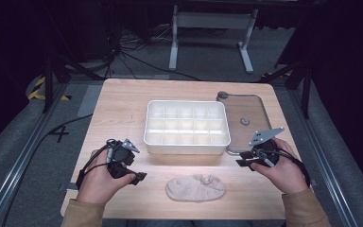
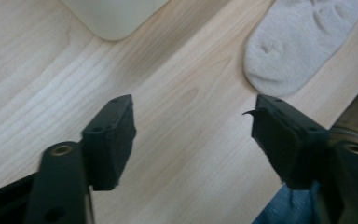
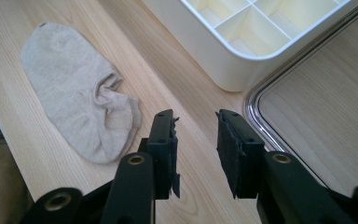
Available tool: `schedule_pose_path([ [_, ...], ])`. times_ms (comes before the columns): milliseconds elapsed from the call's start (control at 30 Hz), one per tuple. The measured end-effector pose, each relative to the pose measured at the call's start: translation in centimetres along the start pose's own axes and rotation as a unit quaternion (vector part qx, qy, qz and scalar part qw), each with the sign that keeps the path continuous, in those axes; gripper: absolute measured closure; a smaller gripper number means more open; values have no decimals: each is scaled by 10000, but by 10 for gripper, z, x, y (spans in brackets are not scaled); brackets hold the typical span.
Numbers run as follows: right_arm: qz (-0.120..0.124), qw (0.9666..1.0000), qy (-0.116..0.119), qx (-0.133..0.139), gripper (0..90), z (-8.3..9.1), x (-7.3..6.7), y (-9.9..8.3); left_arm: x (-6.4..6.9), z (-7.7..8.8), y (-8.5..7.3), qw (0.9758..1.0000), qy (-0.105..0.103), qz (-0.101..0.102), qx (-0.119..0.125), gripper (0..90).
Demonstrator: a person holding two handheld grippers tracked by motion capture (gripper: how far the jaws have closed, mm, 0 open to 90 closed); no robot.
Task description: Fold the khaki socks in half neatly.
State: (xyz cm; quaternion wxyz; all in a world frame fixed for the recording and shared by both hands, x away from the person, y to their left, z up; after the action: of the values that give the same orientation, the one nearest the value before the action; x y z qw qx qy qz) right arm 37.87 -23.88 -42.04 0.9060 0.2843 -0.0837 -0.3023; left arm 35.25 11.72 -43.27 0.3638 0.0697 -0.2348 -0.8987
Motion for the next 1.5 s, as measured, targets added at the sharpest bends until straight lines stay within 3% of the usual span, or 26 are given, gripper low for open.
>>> schedule_pose_path([
  [100, -37, 10000, 40, -21, 695, -1, -3, 0, 3, 1, 0, 9997, 114, -193, -127, 325],
  [200, 1, 10000, 76, -25, 696, -2, -7, 1, 11, 2, 1, 9994, -27, -210, -262, 392],
  [400, 136, 9997, 195, -64, 706, -7, -16, 8, 19, 7, 5, 9998, -112, -49, -136, 403],
  [500, 217, 9993, 290, -121, 753, -13, -24, 11, 21, 11, 6, 9996, -262, 98, -26, 448],
  [633, 325, 9971, 690, -71, 862, -20, -40, 18, 22, 10, 8, 9996, -280, 44, 48, 458],
  [700, 412, 9963, 748, -66, 894, -22, -47, 21, 23, 10, 9, 9995, -304, 16, 66, 459],
  [867, 558, 9958, 714, -152, 900, -27, -54, 23, 27, 10, 10, 9994, -344, -9, 34, 464],
  [1133, 589, 9937, 949, -64, 900, -36, -67, 25, 34, 4, 16, 9990, -438, -111, 39, 459],
  [1233, 632, 9927, 1014, -134, 900, -44, -73, 25, 36, 2, 17, 9989, -466, -58, 17, 464],
  [1333, 712, 9922, 1012, -178, 900, -50, -77, 25, 40, -2, 16, 9982, -592, -51, -100, 494],
  [1500, 730, 9911, 1094, -197, 900, -55, -82, 25, 43, -7, 17, 9979, -623, -82, -179, 504],
])
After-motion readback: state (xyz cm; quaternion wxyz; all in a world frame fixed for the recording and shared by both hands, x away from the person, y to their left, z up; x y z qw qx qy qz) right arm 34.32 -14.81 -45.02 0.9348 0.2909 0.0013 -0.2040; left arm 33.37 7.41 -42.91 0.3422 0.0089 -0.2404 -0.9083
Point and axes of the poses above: each handheld gripper's, and its own axes: z roughly backward along the jaws, y roughly out of its top, x roughly to its right, the point moved 8 cm from there along -z, roughly forward along the jaws, and after that the axes turned 2 degrees about y, right-handed, at the moved point
